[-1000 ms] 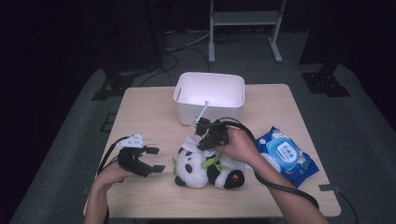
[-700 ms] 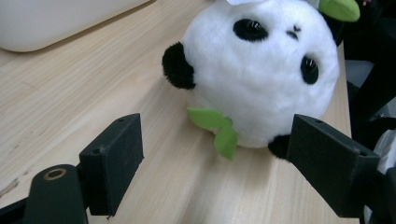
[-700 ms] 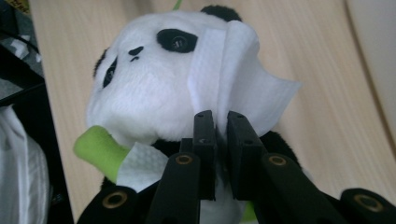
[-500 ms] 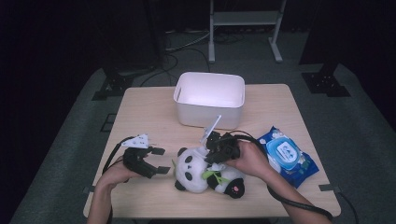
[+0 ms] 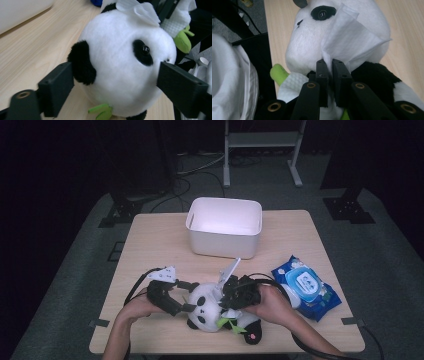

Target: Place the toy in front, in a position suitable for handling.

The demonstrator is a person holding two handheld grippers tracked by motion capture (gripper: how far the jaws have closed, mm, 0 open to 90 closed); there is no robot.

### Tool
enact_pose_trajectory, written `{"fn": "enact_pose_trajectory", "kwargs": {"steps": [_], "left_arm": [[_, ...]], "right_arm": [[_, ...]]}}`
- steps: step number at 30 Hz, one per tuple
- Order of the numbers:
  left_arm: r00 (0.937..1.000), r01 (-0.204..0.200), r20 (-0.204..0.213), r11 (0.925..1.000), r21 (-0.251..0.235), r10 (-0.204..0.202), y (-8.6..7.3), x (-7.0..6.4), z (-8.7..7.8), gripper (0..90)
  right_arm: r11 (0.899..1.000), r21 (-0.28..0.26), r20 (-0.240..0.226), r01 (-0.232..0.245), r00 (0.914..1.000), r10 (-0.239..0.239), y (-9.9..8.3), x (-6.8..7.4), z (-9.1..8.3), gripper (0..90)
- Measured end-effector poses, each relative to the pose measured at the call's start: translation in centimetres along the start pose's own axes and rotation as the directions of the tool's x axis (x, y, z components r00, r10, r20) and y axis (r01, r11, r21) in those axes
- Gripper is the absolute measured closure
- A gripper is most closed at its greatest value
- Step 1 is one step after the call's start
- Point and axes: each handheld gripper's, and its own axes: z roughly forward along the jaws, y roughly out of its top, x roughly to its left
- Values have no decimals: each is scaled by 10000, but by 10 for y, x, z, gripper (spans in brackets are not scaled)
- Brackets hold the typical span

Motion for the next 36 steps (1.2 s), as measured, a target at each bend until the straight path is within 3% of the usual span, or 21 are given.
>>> {"fn": "enact_pose_trajectory", "kwargs": {"steps": [6, 9, 11, 13, 19, 22, 29, 33, 36], "left_arm": [[9992, 391, 66, 9992, 49, -391, 4, 0, 7, 58], [9983, 499, 301, 9987, 98, -502, 3, 1, 10, 42], [9965, 435, 714, 9991, -1, -434, 1, 2, 10, 112], [9972, 335, 664, 9994, 34, -336, 1, 1, 10, 172], [9972, 210, 723, 9998, -9, -209, 1, 0, 9, 215], [9973, 96, 727, 9999, -38, -93, 2, -2, 9, 220], [9973, 138, 721, 9999, -53, -134, 1, -4, 8, 224], [9973, 93, 732, 10000, -12, -92, 0, -2, 7, 231], [9974, 65, 715, 10000, 12, -65, 1, -3, 7, 232]], "right_arm": [[9999, 138, -317, 91, 9995, -86, -1, 6, 0, 829], [9995, 253, -370, 192, 9991, -183, -1, 9, 0, 830], [9990, 385, -339, 220, 9992, -207, 2, 10, -1, 829], [9986, 459, -344, 255, 9991, -240, 5, 9, -2, 829], [9992, 38, -297, 409, 9987, -408, 23, 7, -8, 830], [9982, -107, -188, 590, 9981, -592, 37, 4, -9, 831], [9974, 129, -120, 711, 9974, -709, 67, -9, 3, 831], [9983, 364, -290, 459, 9986, -449, 67, -19, 5, 831], [9983, 520, -157, 265, 9995, -257, 59, -23, -2, 831]]}}
